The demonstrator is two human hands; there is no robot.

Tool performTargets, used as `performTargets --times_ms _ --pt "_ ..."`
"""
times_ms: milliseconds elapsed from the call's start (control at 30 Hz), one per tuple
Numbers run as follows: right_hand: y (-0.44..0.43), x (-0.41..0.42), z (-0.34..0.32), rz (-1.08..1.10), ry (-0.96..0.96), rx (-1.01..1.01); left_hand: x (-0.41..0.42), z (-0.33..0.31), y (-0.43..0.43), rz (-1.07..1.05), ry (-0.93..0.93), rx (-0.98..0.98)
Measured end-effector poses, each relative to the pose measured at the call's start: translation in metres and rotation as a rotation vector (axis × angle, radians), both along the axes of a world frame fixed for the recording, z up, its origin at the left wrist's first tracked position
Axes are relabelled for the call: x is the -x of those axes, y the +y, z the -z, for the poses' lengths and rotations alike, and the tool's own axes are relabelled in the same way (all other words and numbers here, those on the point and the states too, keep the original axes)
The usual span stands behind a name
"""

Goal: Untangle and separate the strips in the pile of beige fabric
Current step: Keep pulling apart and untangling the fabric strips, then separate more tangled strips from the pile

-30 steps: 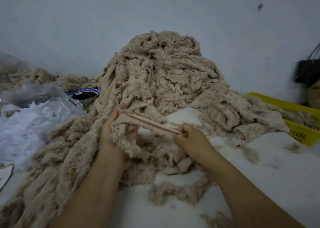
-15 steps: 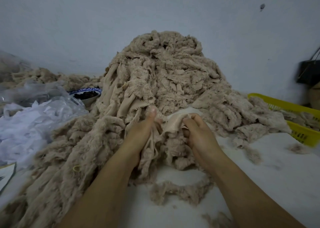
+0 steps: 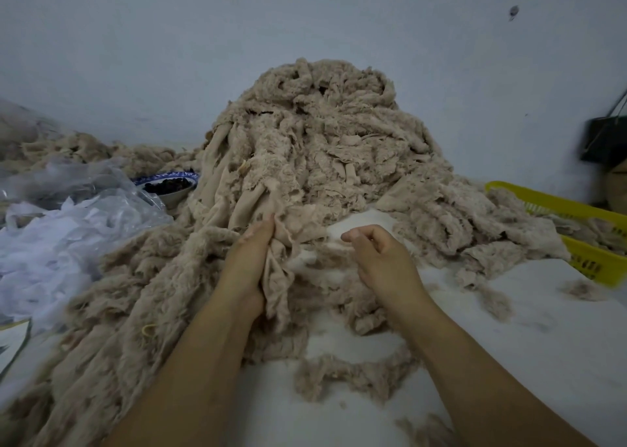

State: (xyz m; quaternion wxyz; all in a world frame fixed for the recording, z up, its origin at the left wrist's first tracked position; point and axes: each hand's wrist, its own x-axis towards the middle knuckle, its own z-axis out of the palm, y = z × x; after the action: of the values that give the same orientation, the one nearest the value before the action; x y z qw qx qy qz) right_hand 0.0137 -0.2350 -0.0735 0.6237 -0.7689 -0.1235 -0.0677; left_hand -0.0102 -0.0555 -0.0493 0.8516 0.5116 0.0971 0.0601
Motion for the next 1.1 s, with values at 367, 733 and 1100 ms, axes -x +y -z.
performTargets --times_ms 367,733,1100 --pt "0.008 0.005 -0.001 0.074 0.004 0.098 0.005 0.006 -0.023 0.131 -0.086 -0.291" --pt "0.001 0.0 -0.001 -0.005 0.16 -0.229 -0.003 0.002 -0.006 0.112 0.014 0.232" --pt "0.017 0.014 0.004 -0.201 0.046 -0.005 -0.009 0.003 -0.008 0.134 -0.116 0.461"
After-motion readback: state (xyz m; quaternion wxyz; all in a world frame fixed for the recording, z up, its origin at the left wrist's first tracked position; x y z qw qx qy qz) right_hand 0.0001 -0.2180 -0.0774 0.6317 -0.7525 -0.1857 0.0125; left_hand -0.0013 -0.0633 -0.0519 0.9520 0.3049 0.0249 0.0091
